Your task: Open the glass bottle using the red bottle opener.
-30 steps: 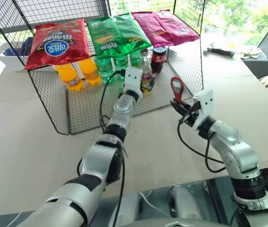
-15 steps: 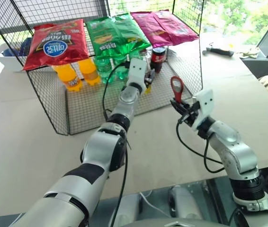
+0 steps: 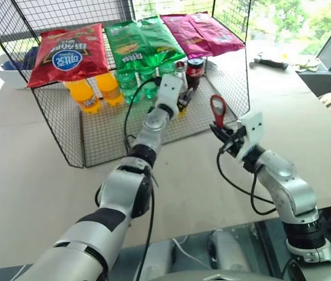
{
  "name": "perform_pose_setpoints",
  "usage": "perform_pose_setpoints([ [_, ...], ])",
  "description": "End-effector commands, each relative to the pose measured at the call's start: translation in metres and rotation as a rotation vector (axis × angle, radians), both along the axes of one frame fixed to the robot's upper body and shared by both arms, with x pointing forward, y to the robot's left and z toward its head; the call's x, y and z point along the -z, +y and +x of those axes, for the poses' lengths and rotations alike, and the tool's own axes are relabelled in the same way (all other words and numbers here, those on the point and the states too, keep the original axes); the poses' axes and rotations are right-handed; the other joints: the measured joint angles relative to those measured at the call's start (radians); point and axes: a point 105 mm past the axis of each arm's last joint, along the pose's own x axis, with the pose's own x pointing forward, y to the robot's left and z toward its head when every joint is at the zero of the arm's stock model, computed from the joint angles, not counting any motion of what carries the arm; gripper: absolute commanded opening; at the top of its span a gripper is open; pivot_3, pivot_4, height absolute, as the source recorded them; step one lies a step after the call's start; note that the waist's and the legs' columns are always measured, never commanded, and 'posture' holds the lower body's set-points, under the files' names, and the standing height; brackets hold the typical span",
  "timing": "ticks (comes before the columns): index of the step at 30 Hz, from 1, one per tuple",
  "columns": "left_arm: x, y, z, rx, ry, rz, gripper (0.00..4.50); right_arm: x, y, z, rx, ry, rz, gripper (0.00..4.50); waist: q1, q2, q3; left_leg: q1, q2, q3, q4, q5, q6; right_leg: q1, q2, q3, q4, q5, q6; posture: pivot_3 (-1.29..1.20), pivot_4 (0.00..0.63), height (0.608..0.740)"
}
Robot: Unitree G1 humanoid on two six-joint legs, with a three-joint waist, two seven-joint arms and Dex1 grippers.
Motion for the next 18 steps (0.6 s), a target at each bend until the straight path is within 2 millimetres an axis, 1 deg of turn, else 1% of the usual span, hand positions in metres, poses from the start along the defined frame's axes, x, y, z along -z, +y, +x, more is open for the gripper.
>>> perform_pose_setpoints([
  [1,-0.029,-0.003,-0.031,0.155,-0.077,0.021,2.68,-0.019,-0.006,-0.001,0.027,-0.082,0.017,0.0,-0.008,0.0,0.0,0.0,0.001,0.0,0.0,0.0,0.0,0.0,0.0,0.0,0.0,0.0,0.0,0.0,0.15,0.74],
  [3,-0.026,0.002,-0.052,0.208,-0.056,0.043,2.68,-0.022,-0.01,0.001,0.047,-0.094,0.017,0.0,-0.017,0.0,0.0,-0.001,0.002,0.0,0.0,0.0,0.0,-0.001,0.0,0.001,0.0,0.0,0.0,0.0,0.15,0.74],
  [5,-0.027,0.01,-0.073,0.244,-0.029,0.032,2.68,-0.025,-0.016,0.004,0.076,-0.111,0.018,0.0,-0.019,0.0,0.0,-0.001,0.003,0.0,0.0,0.0,0.0,-0.001,0.0,0.001,0.0,0.0,0.0,0.0,0.15,0.74],
  [9,-0.027,0.019,-0.108,0.311,0.01,0.065,2.68,-0.034,-0.028,0.011,0.138,-0.156,0.016,0.0,-0.018,0.0,0.0,0.0,0.004,0.0,0.002,0.0,0.0,0.0,0.0,0.001,0.002,0.0,0.0,0.0,0.15,0.74],
  [11,-0.025,0.025,-0.125,0.336,0.055,0.045,2.68,-0.042,-0.032,0.015,0.17,-0.19,0.017,0.0,-0.018,0.0,0.0,0.001,0.004,0.001,0.002,0.0,0.0,0.0,0.0,0.002,0.003,0.0,0.0,0.0,0.15,0.74],
  [13,-0.024,0.028,-0.135,0.347,0.09,-0.004,2.68,-0.046,-0.034,0.017,0.184,-0.211,0.017,0.0,-0.014,0.0,0.0,0.002,0.005,0.002,0.002,0.0,0.0,0.0,0.001,0.002,0.004,0.0,0.0,0.0,0.15,0.74],
  [15,-0.023,0.03,-0.141,0.351,0.108,-0.042,2.68,-0.048,-0.033,0.017,0.187,-0.221,0.016,0.0,-0.013,0.0,-0.001,0.002,0.005,0.002,0.002,0.0,0.0,0.0,0.001,0.002,0.004,0.0,0.0,0.0,0.15,0.74],
  [18,-0.018,0.033,-0.146,0.343,0.104,-0.026,2.68,-0.048,-0.032,0.018,0.184,-0.224,0.017,0.0,-0.013,0.0,-0.001,0.002,0.005,0.002,0.002,0.0,0.0,0.0,0.001,0.002,0.004,0.0,0.0,0.0,0.15,0.74],
])
